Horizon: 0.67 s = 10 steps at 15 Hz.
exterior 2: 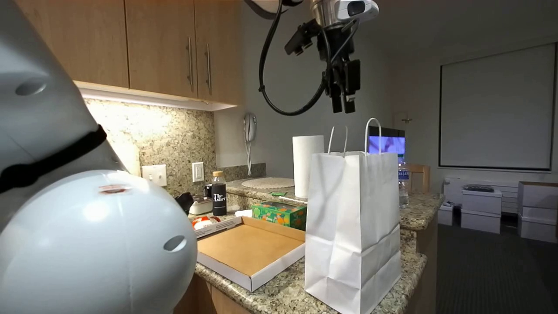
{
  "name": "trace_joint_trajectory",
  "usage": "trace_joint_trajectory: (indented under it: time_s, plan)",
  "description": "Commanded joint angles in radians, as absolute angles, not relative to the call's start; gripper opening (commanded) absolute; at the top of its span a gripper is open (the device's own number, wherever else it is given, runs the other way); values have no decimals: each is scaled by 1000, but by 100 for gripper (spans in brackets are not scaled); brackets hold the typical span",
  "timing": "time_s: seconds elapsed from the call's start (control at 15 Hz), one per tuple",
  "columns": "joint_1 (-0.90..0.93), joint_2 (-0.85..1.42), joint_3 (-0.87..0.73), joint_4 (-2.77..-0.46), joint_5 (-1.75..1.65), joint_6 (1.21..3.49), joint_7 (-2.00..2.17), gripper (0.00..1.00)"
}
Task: Pick up the socks on the box cover and put them in the paper bag
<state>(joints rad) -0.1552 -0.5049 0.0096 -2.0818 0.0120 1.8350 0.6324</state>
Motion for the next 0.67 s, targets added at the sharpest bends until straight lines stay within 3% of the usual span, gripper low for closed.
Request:
trace_joint_trajectory:
  time_s: [0.0, 0.6]
  plan:
    - [-139, -515, 42, -2066, 31, 1829, 644, 97]
    - [27, -496, 226, -2074, 4, 1865, 529, 100]
